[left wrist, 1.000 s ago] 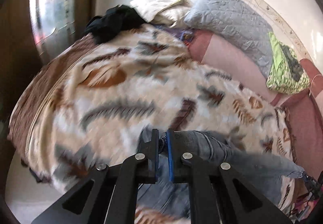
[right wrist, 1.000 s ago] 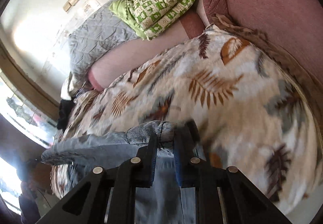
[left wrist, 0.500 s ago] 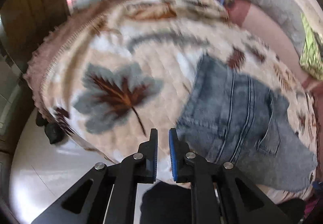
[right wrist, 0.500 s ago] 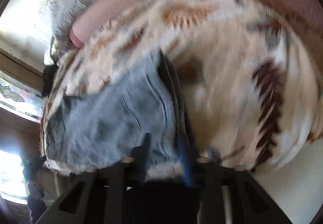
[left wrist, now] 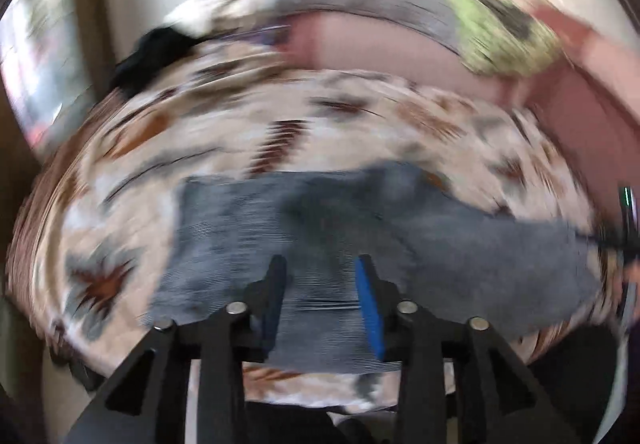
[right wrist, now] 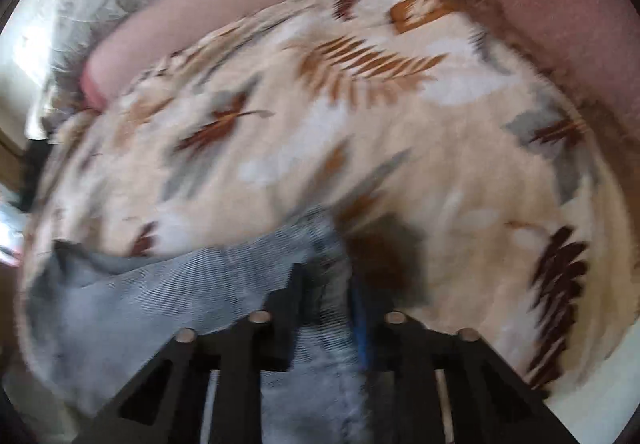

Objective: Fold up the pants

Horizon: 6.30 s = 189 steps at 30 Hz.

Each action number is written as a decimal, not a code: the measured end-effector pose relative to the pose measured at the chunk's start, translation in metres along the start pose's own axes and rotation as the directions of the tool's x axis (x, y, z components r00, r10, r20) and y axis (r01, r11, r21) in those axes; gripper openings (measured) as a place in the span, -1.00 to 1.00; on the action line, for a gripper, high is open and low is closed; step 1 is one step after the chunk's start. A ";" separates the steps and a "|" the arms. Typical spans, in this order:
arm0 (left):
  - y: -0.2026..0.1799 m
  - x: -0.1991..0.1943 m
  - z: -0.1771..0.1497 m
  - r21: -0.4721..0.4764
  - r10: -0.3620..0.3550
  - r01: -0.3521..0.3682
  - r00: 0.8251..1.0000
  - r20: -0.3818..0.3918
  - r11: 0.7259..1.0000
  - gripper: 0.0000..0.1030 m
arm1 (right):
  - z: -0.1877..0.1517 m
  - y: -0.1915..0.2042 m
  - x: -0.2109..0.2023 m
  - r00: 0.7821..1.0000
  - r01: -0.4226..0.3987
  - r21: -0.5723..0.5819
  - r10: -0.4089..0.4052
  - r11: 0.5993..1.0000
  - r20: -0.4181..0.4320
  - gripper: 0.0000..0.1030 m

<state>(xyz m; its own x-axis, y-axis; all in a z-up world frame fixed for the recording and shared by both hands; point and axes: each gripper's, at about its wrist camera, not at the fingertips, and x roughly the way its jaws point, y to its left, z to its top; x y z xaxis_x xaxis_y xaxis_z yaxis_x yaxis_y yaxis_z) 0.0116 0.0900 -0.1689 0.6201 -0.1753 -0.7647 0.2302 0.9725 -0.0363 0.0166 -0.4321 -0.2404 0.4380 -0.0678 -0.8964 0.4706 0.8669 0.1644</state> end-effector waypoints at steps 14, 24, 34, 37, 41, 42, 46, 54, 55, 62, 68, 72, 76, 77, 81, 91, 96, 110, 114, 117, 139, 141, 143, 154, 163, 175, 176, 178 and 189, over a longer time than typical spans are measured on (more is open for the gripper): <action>-0.100 0.097 -0.041 0.183 -0.006 0.039 0.984 -0.179 0.982 -0.18 | -0.037 0.000 -0.057 0.977 -0.213 -0.029 0.212 0.977 -0.026 -0.66; -0.082 0.092 -0.037 0.089 -0.060 0.079 0.979 -0.196 0.993 -0.07 | -0.098 -0.001 -0.023 0.953 -0.194 -0.029 0.181 0.981 -0.241 -0.67; -0.064 0.074 -0.028 0.049 -0.029 0.036 0.989 -0.145 0.998 -0.02 | -0.069 0.017 -0.049 0.962 -0.218 -0.052 0.205 0.975 -0.182 -0.45; -0.045 0.061 -0.021 0.022 -0.005 0.007 0.994 -0.108 1.000 0.09 | -0.051 0.039 -0.043 0.968 -0.232 -0.025 0.228 0.972 -0.109 -0.05; -0.009 0.055 -0.015 -0.015 0.135 -0.136 0.988 -0.075 0.991 0.18 | -0.043 0.069 -0.008 0.954 -0.277 0.026 0.278 0.961 -0.109 -0.05; 0.004 0.058 -0.014 -0.030 0.169 -0.172 0.982 -0.081 0.985 0.19 | -0.043 0.074 0.002 0.953 -0.280 0.054 0.284 0.958 -0.101 -0.05; 0.049 0.087 -0.017 -0.100 0.265 -0.285 0.948 -0.175 0.953 0.23 | -0.031 0.081 0.030 0.958 -0.270 0.060 0.275 0.961 -0.085 0.01; 0.035 0.111 -0.005 -0.056 0.354 -0.368 0.920 -0.169 0.928 0.32 | -0.024 0.073 0.013 0.937 -0.350 0.072 0.349 0.934 0.024 0.04; 0.035 0.108 -0.003 -0.062 0.351 -0.366 0.920 -0.174 0.929 0.32 | -0.025 0.073 -0.003 0.920 -0.384 0.038 0.378 0.923 0.103 0.04; 0.011 0.036 0.010 -0.109 0.286 -0.289 0.957 -0.039 0.951 0.37 | -0.047 0.085 -0.070 0.829 -0.383 -0.121 0.399 0.916 0.392 0.26; -0.022 -0.014 0.015 -0.088 0.282 -0.276 0.957 0.069 0.957 0.76 | -0.076 0.114 -0.089 0.806 -0.411 -0.205 0.459 0.888 0.374 0.44; -0.049 -0.002 0.001 0.005 0.218 -0.218 0.976 0.029 0.976 0.76 | -0.101 0.129 -0.064 0.862 -0.443 -0.159 0.468 0.882 0.193 0.44; -0.061 0.038 -0.014 0.042 0.188 -0.185 0.980 -0.071 0.982 0.76 | -0.122 0.144 -0.041 0.887 -0.447 -0.157 0.459 0.881 0.054 0.44; -0.061 0.049 -0.018 0.046 0.200 -0.197 0.975 -0.092 0.979 0.76 | -0.127 0.148 -0.037 0.893 -0.439 -0.171 0.450 0.882 0.030 0.44; -0.054 0.090 -0.024 0.057 0.241 -0.235 0.954 -0.177 0.970 0.76 | -0.140 0.159 -0.020 0.898 -0.438 -0.216 0.436 0.873 -0.059 0.09; -0.079 0.114 0.027 0.070 0.217 -0.209 0.964 -0.153 0.975 0.76 | -0.138 0.156 -0.020 0.847 -0.529 -0.211 0.528 0.822 -0.066 -0.22; -0.124 0.147 0.049 0.100 0.125 -0.105 0.967 -0.222 0.989 0.76 | -0.118 0.131 -0.032 0.858 -0.487 -0.114 0.499 0.866 0.124 -0.21; -0.132 0.234 0.081 0.036 0.130 -0.125 0.938 -0.320 0.992 1.00 | -0.089 0.080 -0.009 0.891 -0.444 0.177 0.412 0.879 0.189 -0.21; -0.111 0.206 0.089 -0.055 0.094 -0.113 0.957 -0.274 0.992 0.97 | -0.092 0.085 -0.012 0.897 -0.427 0.134 0.400 0.894 0.189 -0.21; -0.083 0.161 0.089 -0.076 0.078 -0.093 0.979 -0.188 0.993 0.97 | -0.096 0.093 -0.017 0.890 -0.435 0.082 0.415 0.896 0.189 -0.21; 0.094 0.118 -0.003 -0.015 0.531 -0.547 0.819 -0.219 0.837 1.00 | -0.152 0.211 -0.013 0.822 -0.566 -0.302 0.554 0.767 -0.133 -0.18; 0.095 0.120 0.000 0.005 0.540 -0.551 0.815 -0.211 0.834 1.00 | -0.158 0.220 0.000 0.836 -0.548 -0.327 0.510 0.770 -0.200 -0.14; 0.101 0.118 0.002 -0.033 0.516 -0.537 0.824 -0.235 0.843 1.00 | -0.160 0.223 -0.002 0.845 -0.534 -0.361 0.498 0.765 -0.194 -0.14; 0.065 0.048 0.012 -0.089 0.460 -0.468 0.882 -0.100 0.879 0.99 | -0.140 0.191 -0.039 0.821 -0.534 -0.310 0.570 0.786 0.031 -0.14; -0.021 0.076 -0.005 0.100 0.355 -0.344 0.927 -0.125 0.934 0.99 | -0.141 0.197 -0.023 0.863 -0.488 -0.318 0.504 0.813 -0.035 -0.14; -0.016 0.108 -0.030 0.099 0.345 -0.330 0.901 -0.262 0.939 1.00 | -0.147 0.205 -0.001 0.902 -0.431 -0.344 0.410 0.834 -0.136 -0.14; -0.017 0.108 -0.030 0.104 0.348 -0.332 0.899 -0.265 0.937 1.00 | -0.148 0.205 -0.002 0.903 -0.428 -0.354 0.406 0.832 -0.138 -0.14; -0.019 0.105 -0.027 0.106 0.358 -0.342 0.895 -0.265 0.934 1.00 | -0.151 0.202 -0.004 0.902 -0.430 -0.361 0.406 0.827 -0.145 -0.14; -0.048 0.004 0.016 0.047 0.363 -0.364 0.931 0.019 0.930 0.99 | -0.150 0.155 -0.100 0.856 -0.266 -0.381 0.399 0.886 0.329 0.19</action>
<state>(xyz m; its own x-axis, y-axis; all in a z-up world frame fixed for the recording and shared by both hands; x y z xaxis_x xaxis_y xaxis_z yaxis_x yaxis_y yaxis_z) 0.0153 0.0399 -0.1599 0.6755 0.1872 -0.7132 0.0234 0.9613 0.2745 -0.0695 -0.2170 -0.1869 0.8147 0.1248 -0.5663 0.0087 0.9738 0.2272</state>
